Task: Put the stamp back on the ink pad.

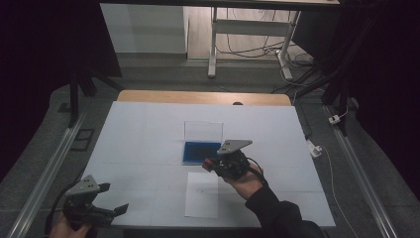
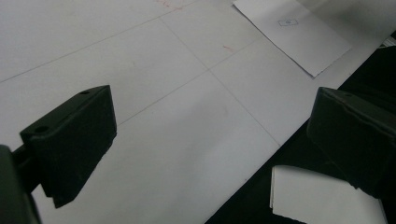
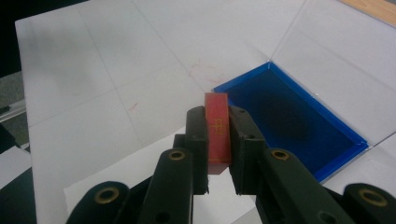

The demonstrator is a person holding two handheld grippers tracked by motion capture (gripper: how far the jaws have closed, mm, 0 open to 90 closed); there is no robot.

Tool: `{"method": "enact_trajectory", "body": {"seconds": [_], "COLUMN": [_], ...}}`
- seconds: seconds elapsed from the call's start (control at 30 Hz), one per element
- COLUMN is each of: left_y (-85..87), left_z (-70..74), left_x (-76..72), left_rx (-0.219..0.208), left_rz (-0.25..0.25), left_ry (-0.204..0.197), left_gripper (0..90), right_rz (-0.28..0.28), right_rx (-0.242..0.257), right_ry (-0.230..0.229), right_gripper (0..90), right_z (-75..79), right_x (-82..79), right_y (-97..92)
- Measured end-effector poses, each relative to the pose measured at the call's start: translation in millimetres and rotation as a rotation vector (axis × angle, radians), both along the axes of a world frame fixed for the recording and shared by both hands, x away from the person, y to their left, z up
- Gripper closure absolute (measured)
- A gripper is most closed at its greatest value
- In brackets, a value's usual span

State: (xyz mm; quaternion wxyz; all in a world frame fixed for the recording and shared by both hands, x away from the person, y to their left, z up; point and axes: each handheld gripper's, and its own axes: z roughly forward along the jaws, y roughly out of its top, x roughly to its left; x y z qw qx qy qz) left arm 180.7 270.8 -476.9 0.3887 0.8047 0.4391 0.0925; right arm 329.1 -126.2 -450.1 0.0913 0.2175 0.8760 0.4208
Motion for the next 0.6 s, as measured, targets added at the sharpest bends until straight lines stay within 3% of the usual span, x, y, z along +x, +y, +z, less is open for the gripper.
{"method": "enact_trajectory", "body": {"seconds": [0.27,0.6], "left_y": [0.1,0.6], "left_z": [0.0,-0.2], "left_x": [0.3,0.6], "left_rx": [0.000,-0.004], "left_rz": [0.001,0.004], "left_ry": [0.001,0.004], "left_gripper": [1.8,1.8], "right_rz": [-0.001,-0.042], "right_rx": [-0.003,-0.013], "right_ry": [-0.008,-0.011], "right_gripper": [79.2,79.3], "right_z": [1.3,0.9], "right_x": [8.4,29.0], "right_y": [1.5,2.9]}}
